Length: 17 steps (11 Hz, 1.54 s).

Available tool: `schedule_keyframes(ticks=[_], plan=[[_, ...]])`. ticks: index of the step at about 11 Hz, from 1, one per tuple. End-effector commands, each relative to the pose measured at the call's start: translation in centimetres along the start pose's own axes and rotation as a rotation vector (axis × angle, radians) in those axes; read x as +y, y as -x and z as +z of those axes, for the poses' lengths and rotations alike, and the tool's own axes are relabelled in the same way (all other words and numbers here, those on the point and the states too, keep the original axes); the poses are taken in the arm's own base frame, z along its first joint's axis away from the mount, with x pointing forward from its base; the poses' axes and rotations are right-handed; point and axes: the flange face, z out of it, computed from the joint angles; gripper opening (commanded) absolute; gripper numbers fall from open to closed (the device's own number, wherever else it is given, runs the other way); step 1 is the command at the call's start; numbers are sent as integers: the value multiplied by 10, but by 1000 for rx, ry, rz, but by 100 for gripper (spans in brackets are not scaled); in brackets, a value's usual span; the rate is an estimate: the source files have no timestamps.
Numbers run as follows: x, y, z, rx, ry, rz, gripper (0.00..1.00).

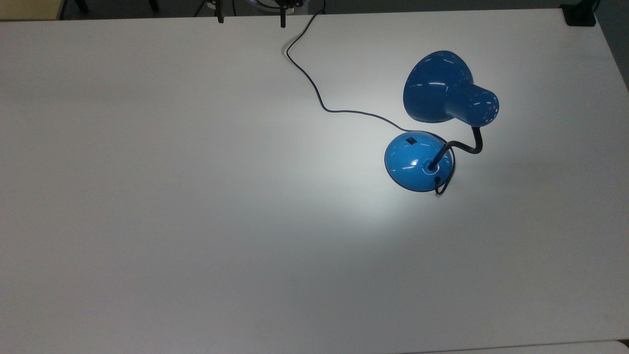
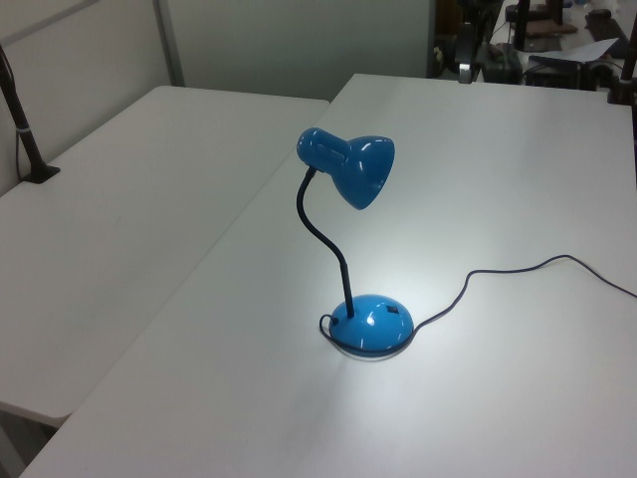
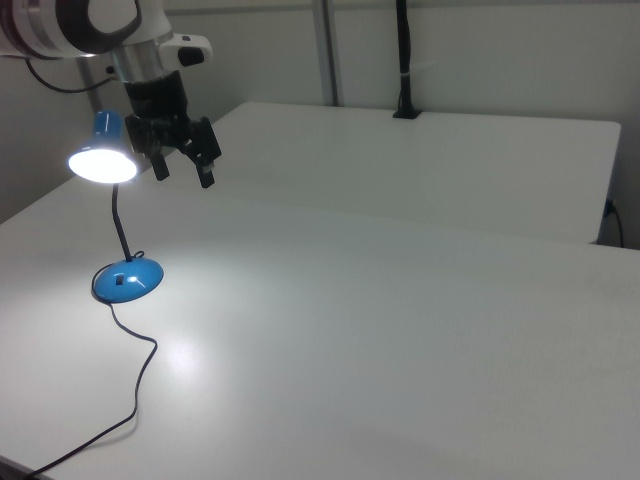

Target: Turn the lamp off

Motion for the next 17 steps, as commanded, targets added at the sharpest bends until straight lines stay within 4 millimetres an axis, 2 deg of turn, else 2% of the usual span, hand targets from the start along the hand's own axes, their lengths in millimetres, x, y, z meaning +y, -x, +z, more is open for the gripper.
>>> schedule_keyframes(ticks=[1,3,4,5,6,12,13,14,15,17], plan=[[1,6,-1,-15,3,0,67],[2,6,-1,-18,3,-18,27],[2,6,-1,-20,3,-19,11],[2,6,-1,-21,3,-19,3],[3,6,-1,-19,4,-19,0],[4,4,1,-21,4,-17,0],[-2,4,4,-22,4,-27,0],[-6,6,7,-29,3,-33,0],[-15,11,24,-57,6,-50,0],[-18,23,41,-47,4,-56,0]])
